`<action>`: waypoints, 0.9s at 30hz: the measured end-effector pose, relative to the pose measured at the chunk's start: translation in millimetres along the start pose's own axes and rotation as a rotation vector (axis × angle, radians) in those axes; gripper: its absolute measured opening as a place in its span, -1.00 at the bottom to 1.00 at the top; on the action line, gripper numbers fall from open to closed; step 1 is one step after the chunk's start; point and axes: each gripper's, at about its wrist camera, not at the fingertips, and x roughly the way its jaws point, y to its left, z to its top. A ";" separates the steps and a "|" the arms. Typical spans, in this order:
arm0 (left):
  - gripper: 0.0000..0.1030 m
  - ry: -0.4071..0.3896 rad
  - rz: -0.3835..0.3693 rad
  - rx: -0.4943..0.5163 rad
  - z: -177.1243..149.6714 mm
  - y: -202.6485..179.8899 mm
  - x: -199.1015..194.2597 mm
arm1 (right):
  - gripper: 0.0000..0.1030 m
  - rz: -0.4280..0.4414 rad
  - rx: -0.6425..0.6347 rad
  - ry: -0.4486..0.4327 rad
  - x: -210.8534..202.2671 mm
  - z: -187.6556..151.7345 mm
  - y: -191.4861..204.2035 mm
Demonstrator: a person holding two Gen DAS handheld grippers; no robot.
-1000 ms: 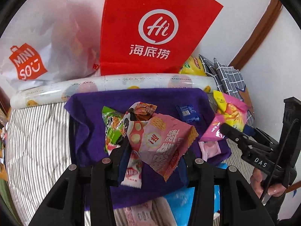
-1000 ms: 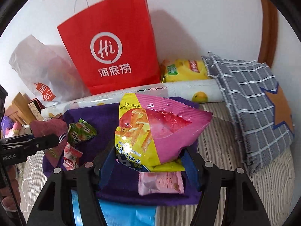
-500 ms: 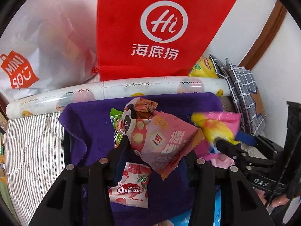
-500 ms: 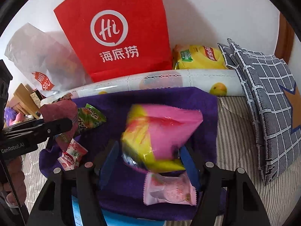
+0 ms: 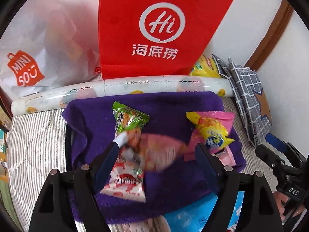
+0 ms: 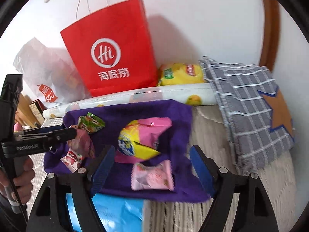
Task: Organize snacks
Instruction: 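Open both tools to drop the chip bag and panda packet onto the towel, then move the right tool to the long pink-white candy stick and close on it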
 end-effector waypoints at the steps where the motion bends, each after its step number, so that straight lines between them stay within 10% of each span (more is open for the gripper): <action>1: 0.57 -0.009 0.008 0.003 -3.2 -2.1 -6.4 | 0.53 -0.006 0.008 0.002 -4.7 -3.1 -3.1; 27: 0.57 -0.071 0.023 0.044 -116.3 -15.9 -89.6 | 0.37 0.000 -0.093 0.121 -59.9 -161.8 -3.7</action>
